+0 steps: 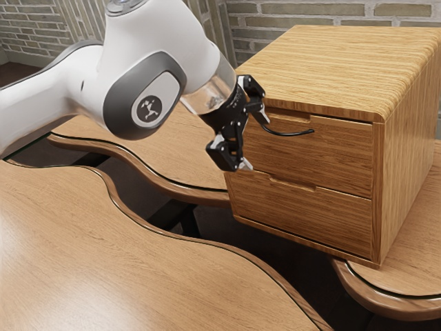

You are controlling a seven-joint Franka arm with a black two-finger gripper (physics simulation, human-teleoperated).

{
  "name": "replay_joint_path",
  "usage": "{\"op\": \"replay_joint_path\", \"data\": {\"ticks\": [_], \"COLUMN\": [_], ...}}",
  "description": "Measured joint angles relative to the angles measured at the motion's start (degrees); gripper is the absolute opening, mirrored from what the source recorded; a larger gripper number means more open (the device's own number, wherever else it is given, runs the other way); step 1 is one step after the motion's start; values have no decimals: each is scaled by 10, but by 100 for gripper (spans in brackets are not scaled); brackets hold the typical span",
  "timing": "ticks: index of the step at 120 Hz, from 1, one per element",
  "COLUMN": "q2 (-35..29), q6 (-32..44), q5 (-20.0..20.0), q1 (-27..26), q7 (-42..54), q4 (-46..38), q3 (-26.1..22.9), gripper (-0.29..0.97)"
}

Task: Pull the drawer handle with one arm to open the drawer

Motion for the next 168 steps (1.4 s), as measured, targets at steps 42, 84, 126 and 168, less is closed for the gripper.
{"op": "replay_joint_path", "data": {"ticks": [42, 84, 126, 168], "q2": [-1, 1, -39, -116], "q6": [6, 13, 22, 38], "q5": [0, 0, 8, 20], "q1": [-15, -26, -31, -52], "q7": [-34, -54, -71, -93], "q4": [-4, -19, -67, -162], "q3": [1, 1, 1, 0], "gripper": [68, 68, 68, 68]}}
